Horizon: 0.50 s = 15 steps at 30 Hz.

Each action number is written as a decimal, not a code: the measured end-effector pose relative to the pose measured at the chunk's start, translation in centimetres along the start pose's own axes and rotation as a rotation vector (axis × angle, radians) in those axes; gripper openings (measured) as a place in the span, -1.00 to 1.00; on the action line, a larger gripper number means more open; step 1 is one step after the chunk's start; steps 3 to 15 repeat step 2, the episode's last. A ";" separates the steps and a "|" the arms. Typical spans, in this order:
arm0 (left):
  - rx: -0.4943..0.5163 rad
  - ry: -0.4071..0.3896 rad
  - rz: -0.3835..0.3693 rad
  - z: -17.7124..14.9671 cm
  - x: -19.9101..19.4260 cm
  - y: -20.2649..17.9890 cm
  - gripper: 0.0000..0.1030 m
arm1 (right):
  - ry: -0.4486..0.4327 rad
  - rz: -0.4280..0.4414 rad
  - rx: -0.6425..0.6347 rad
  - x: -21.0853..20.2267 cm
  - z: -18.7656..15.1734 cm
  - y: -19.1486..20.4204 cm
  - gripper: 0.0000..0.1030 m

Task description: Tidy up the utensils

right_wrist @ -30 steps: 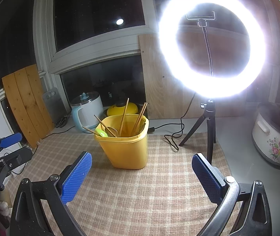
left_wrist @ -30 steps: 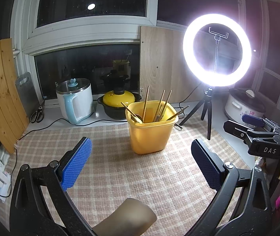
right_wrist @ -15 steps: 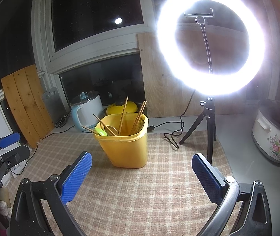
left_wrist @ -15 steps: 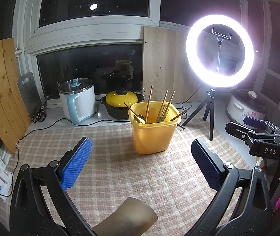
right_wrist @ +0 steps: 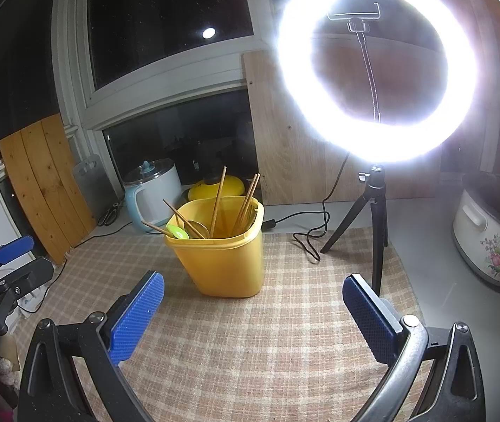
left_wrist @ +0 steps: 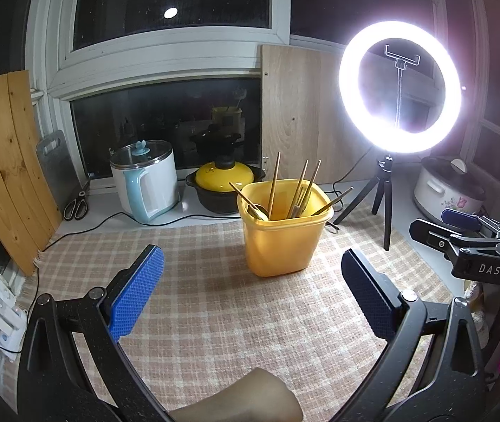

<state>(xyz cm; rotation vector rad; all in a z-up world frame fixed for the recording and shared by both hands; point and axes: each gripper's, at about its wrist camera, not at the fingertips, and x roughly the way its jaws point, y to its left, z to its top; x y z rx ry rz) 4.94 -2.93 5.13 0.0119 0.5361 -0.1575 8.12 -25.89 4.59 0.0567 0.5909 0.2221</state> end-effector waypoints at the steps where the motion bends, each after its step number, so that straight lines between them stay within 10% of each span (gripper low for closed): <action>1: 0.005 -0.010 0.010 0.0 -0.1 0.0 0.99 | 0.001 -0.001 0.001 0.0 0.0 0.0 0.99; 15: 0.009 -0.019 0.021 0.0 -0.1 -0.1 0.99 | 0.001 -0.003 0.003 0.1 -0.1 -0.1 0.99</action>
